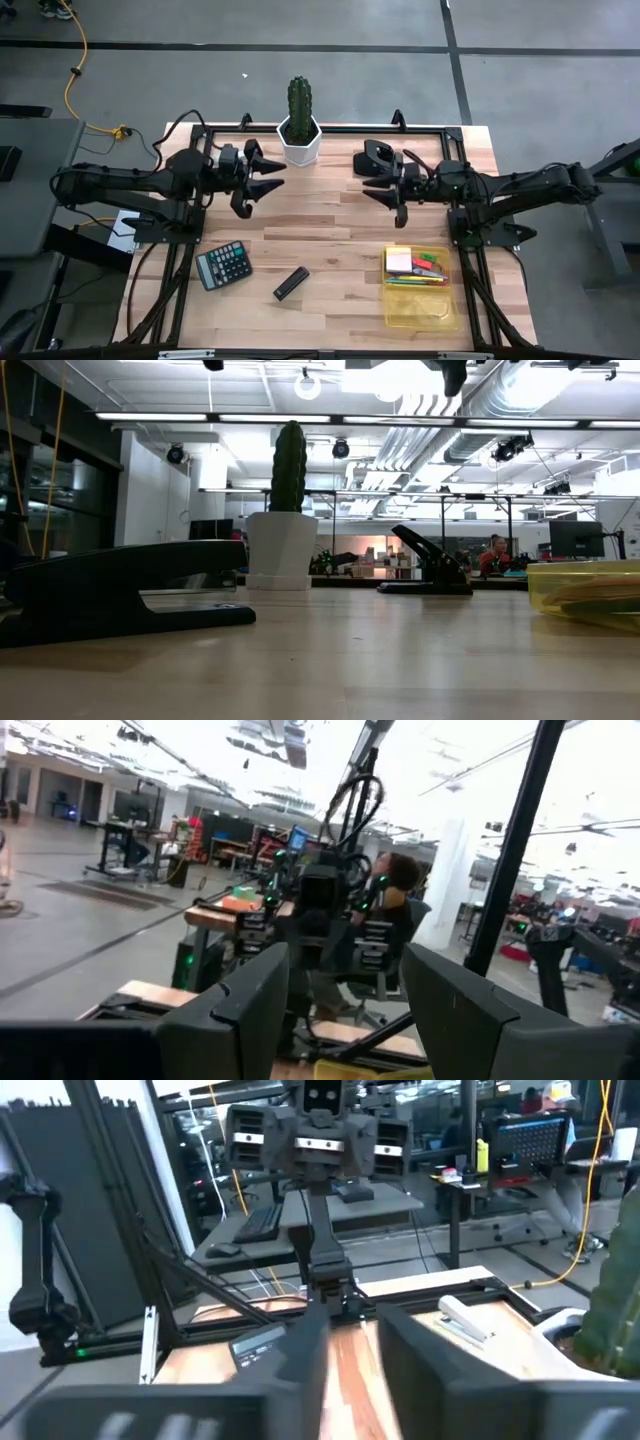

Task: Pack school essentials
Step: Return to Home Position

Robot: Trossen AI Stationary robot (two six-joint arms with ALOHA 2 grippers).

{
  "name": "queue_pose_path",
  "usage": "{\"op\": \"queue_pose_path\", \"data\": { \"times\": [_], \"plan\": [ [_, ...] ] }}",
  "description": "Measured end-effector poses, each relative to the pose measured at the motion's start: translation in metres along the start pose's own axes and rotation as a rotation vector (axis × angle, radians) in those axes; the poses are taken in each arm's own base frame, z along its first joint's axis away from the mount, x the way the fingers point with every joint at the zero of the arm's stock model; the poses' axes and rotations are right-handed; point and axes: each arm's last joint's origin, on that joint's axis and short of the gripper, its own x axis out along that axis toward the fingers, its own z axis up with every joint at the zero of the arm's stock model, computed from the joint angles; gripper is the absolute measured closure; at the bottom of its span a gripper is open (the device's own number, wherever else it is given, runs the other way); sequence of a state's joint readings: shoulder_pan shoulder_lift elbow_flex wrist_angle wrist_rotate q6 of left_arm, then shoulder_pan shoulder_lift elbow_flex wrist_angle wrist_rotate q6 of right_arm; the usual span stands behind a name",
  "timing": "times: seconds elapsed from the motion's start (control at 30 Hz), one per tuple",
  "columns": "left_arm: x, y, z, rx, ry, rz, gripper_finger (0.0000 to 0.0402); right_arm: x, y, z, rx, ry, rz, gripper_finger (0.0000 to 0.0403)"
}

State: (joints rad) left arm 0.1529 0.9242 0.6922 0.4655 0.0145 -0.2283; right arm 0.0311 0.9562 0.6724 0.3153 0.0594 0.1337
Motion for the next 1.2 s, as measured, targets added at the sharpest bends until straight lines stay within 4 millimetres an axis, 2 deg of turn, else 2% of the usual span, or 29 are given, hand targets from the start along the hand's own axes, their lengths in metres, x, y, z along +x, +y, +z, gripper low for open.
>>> {"op": "queue_pose_path", "data": {
  "times": [0.1, 0.17, 0.27, 0.37, 0.47, 0.57, 0.7, 0.77, 0.93, 1.03, 1.2],
  "plan": [
    [-0.001, 0.003, -0.001, 0.006, 0.02, 0.018, 0.0216, 0.0, 0.0, 0.0, -0.024, 0.001, 0.007, 0.0368],
    [-0.001, 0.005, -0.002, 0.002, 0.024, 0.026, 0.0216, 0.0, -0.001, 0.0, -0.039, 0.0, 0.003, 0.0393],
    [-0.001, 0.005, -0.002, 0.009, 0.029, 0.027, 0.0216, 0.0, -0.001, 0.0, -0.038, -0.002, 0.002, 0.0385],
    [-0.001, 0.005, -0.004, 0.042, 0.045, 0.035, 0.0217, 0.0, -0.001, 0.0, -0.037, -0.003, 0.001, 0.0396],
    [-0.001, 0.003, -0.006, 0.074, 0.064, 0.067, 0.0236, 0.0, -0.001, 0.0, -0.033, -0.003, 0.001, 0.0398],
    [-0.001, -0.002, -0.01, 0.123, 0.09, 0.076, 0.0278, 0.0, -0.001, 0.0, -0.03, -0.003, 0.0, 0.04],
    [-0.002, -0.011, -0.015, 0.145, 0.122, 0.052, 0.0363, 0.0, -0.001, 0.0, -0.029, -0.003, -0.001, 0.0402],
    [-0.002, -0.013, -0.017, 0.141, 0.141, 0.044, 0.0391, 0.0, -0.001, 0.0, -0.03, -0.003, -0.001, 0.0402],
    [-0.012, -0.009, -0.023, 0.16, 0.259, 0.099, 0.0399, 0.0, -0.001, 0.0, -0.025, -0.003, -0.001, 0.0402],
    [-0.028, -0.001, -0.014, 0.168, 0.278, 0.153, 0.04, 0.0, -0.001, 0.0, -0.002, -0.003, -0.001, 0.0403],
    [-0.052, 0.012, 0.002, 0.16, 0.271, 0.147, 0.0401, 0.0, -0.001, 0.0, 0.001, 0.003, -0.002, 0.0403]
  ]
}}
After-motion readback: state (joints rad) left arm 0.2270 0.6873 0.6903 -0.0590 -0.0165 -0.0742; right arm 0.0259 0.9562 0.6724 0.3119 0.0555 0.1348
